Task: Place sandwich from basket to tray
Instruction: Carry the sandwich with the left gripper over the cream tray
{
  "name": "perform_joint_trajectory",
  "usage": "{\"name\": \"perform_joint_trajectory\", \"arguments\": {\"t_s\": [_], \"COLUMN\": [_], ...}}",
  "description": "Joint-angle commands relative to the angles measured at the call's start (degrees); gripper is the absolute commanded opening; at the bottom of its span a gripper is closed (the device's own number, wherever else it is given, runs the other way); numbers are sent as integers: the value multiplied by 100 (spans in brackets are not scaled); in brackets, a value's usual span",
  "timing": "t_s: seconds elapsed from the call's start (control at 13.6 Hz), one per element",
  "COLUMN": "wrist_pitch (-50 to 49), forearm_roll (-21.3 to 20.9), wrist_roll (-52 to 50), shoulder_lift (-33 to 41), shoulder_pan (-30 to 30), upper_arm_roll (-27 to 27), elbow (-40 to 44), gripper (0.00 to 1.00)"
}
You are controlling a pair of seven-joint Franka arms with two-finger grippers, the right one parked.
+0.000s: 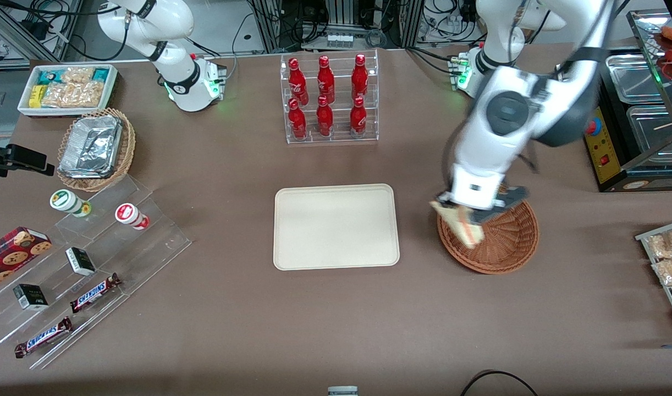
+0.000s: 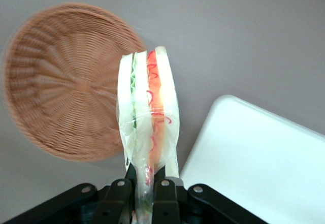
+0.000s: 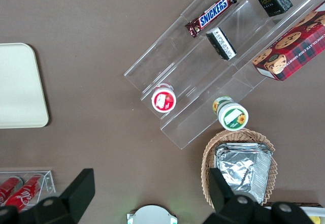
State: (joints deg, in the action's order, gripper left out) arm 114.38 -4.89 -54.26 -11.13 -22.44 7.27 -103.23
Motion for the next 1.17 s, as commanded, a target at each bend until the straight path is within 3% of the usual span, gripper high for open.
{"name": "perform_joint_trajectory", "arguments": {"t_s": [0.0,0.51,1.1], "wrist_pitch": [-100,-21,1050], "forearm_roll": [-65,-56,-91], "wrist_roll": [476,794,803], "shoulder_lift": [-748,-2251,-3043], "shoulder_pan": [-531,-1682,-1957], "upper_arm_roll": [-33,29,20], "elbow": [863,2156,2211], "gripper": [0,0,0]}}
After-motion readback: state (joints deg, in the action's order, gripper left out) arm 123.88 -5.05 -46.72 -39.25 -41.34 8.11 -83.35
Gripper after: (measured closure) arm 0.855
